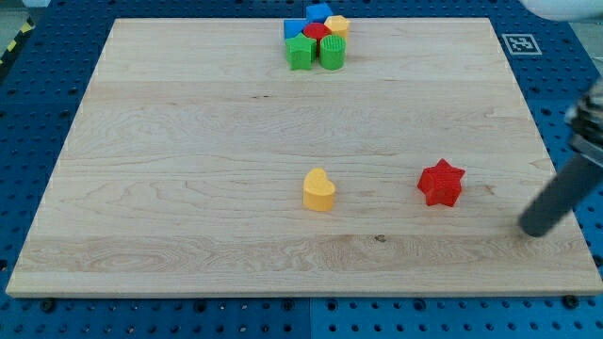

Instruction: Push the reds tar towards the group of blocks

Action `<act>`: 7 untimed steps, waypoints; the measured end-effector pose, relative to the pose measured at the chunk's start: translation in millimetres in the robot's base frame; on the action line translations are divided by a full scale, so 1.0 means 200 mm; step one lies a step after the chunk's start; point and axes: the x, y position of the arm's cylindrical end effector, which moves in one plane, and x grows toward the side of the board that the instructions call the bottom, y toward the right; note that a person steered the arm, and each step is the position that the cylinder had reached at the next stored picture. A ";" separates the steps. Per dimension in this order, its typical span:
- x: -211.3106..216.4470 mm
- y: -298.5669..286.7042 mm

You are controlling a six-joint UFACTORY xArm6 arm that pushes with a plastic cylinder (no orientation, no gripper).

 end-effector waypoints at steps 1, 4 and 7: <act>-0.08 -0.12; -0.26 -0.52; -0.43 -0.96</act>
